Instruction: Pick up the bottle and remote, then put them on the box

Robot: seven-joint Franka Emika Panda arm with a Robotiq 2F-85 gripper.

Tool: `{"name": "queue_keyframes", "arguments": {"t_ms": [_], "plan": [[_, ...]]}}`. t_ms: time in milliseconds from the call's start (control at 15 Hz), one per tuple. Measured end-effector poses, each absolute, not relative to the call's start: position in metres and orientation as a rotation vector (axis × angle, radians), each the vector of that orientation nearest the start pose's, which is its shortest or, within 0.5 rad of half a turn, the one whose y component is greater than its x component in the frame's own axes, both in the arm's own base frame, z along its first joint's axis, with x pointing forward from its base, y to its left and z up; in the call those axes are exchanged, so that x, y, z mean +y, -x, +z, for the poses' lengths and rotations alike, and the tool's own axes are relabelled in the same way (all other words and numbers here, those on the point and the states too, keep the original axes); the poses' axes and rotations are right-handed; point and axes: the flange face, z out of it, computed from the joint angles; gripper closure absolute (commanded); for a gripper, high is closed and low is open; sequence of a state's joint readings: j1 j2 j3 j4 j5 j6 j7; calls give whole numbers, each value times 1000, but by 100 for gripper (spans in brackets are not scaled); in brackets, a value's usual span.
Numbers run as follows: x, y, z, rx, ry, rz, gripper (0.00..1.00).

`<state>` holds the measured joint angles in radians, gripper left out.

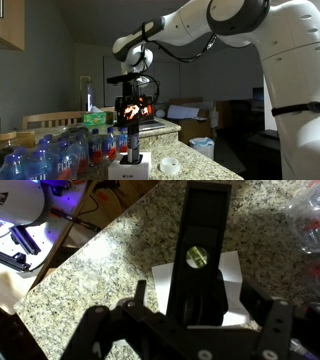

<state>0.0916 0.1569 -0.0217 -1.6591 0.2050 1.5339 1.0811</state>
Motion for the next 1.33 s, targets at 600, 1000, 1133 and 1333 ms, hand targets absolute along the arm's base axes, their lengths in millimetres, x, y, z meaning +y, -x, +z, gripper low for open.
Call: {"name": "queue_keyframes", "arguments": {"t_ms": [600,1000,1133,1333], "plan": [[60,-561,542,1616,2677,367,0],[21,-496,630,1952,2466,86,0],[-4,-471,634,2038,2389,78,0],[-43,-437,621,2134,2306,110,0]]}}
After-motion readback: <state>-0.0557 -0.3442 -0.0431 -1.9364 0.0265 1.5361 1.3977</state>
